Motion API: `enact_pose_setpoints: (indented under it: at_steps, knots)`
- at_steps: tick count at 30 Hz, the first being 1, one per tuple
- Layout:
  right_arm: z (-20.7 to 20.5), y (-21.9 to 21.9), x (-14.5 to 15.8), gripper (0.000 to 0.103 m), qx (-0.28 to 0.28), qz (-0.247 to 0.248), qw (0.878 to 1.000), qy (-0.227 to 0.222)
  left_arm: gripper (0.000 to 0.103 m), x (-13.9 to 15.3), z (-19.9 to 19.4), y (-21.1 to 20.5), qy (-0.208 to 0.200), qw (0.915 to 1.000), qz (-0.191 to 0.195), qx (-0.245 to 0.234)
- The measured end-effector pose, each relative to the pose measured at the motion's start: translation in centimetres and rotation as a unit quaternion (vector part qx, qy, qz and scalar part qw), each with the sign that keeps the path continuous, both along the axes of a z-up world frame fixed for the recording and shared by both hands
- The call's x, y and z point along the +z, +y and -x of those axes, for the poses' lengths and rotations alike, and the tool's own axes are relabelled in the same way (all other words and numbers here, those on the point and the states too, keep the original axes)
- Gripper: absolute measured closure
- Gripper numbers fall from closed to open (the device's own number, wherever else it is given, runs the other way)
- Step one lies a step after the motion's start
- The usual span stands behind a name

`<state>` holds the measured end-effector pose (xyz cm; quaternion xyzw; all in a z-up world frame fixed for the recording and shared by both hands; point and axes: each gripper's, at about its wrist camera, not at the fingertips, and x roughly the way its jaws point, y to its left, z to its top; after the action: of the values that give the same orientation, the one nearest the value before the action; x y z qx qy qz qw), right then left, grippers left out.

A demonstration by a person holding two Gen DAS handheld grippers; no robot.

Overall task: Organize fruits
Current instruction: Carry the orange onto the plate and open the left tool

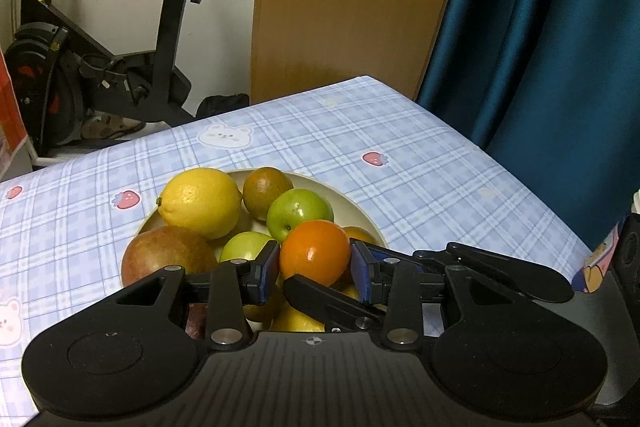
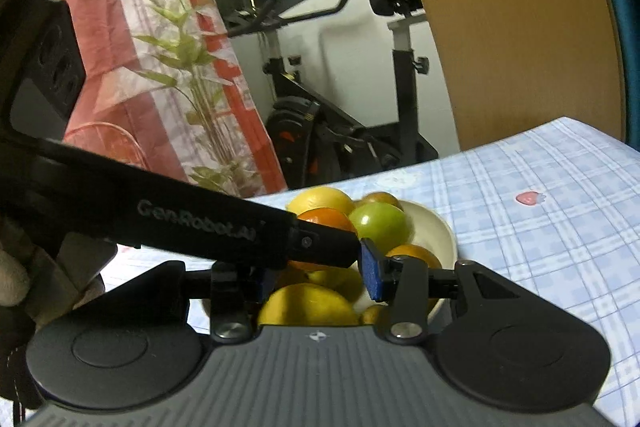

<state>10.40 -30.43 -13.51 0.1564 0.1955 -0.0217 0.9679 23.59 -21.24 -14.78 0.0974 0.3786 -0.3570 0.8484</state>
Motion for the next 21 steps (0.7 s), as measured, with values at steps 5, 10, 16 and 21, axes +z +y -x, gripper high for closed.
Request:
enact_pose_setpoints:
  at_steps: [5, 10, 16, 21]
  knots:
    - [-0.3, -0.1, -0.2, 0.056, -0.01, 0.004, 1.0, 0.013, 0.049, 0.0, 0.1, 0.4, -0.006, 0.9999, -0.003, 0.009]
    - [0.2, -0.1, -0.3, 0.053, -0.015, 0.0, 1.0, 0.011, 0.04, 0.6, 0.3, 1.6, -0.013, 0.9998, 0.0, 0.018]
    - [0.9, 0.5, 0.1, 0.053, -0.014, -0.002, 1.0, 0.01, 0.037, 1.4, 0.8, 3.3, -0.016, 0.9992, 0.005, 0.035]
    - [2.1, 1.3, 0.2, 0.053, -0.007, -0.007, 1.0, 0.013, 0.037, 1.9, 2.1, 4.6, -0.023, 0.9989, 0.003, 0.041]
